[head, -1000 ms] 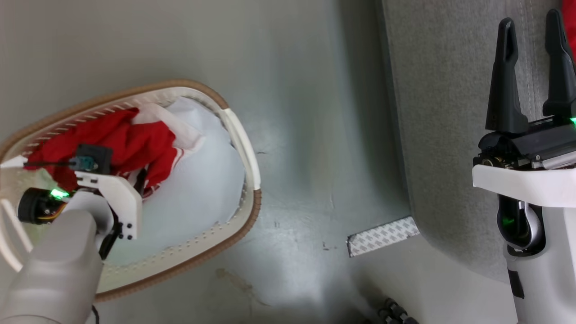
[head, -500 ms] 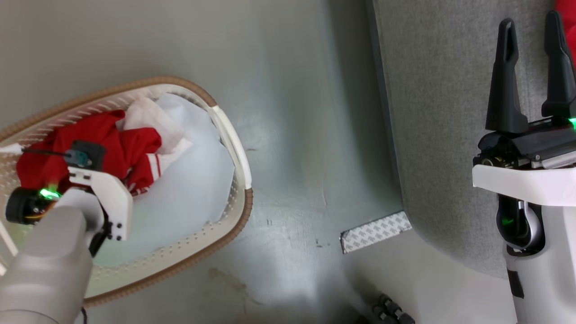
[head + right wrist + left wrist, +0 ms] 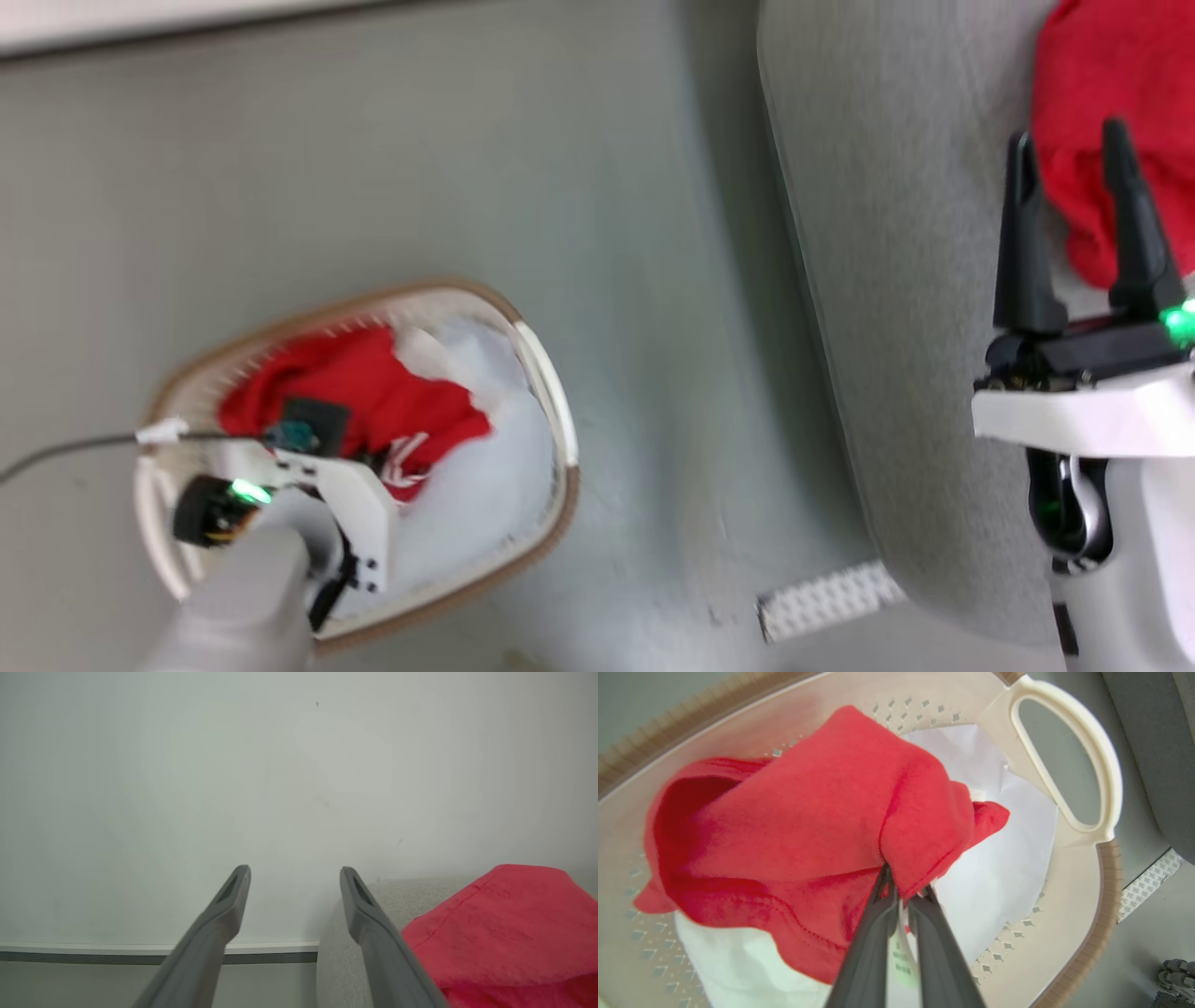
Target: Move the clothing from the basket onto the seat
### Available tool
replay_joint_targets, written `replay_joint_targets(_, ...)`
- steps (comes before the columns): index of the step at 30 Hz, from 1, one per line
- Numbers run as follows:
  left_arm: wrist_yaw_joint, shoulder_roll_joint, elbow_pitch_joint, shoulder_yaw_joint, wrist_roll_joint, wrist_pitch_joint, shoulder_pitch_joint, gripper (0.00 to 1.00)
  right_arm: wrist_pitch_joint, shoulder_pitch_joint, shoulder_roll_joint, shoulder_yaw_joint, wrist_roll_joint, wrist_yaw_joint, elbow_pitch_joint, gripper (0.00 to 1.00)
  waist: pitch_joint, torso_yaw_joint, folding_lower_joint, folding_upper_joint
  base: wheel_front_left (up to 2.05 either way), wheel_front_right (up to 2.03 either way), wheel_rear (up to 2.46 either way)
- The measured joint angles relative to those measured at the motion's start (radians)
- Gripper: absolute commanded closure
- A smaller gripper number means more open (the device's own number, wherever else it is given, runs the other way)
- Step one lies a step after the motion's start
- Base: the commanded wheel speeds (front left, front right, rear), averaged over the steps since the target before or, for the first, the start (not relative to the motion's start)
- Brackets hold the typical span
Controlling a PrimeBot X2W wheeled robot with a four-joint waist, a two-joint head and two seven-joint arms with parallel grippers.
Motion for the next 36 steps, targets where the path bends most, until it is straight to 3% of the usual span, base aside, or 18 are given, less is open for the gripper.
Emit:
replay_joint_targets(7,0.0,-0.029,-0.059,-0.056,-0.074,-0.051,0.068,1.0,0.0,0.074,-0.035,-0.005,-0.001,0.0,0.045,0.0,-0.186,0.057,-0.0001,0.0,0.0,0.0,0.0)
replay_joint_targets(22,0.002,0.001,-0.261,-0.072,-0.144,-0.107,0.157,1.0,0.0,0.231,-0.083,-0.017,0.029,0.0,0.089,0.0,-0.53,0.164,-0.0003,0.0,0.0,0.0,0.0)
replay_joint_targets(28,0.04,0.027,-0.426,-0.044,-0.142,-0.11,0.168,1.0,0.0,0.285,-0.084,-0.006,0.044,0.0,0.097,0.0,-0.615,0.194,-0.0003,0.0001,0.0,0.0,0.0)
replay_joint_targets(36,0.12,0.091,-0.748,-0.003,-0.149,-0.074,0.192,1.0,0.0,0.328,-0.065,0.04,0.062,0.0,0.112,0.0,-0.638,0.219,-0.0002,0.0,0.0,0.0,0.0)
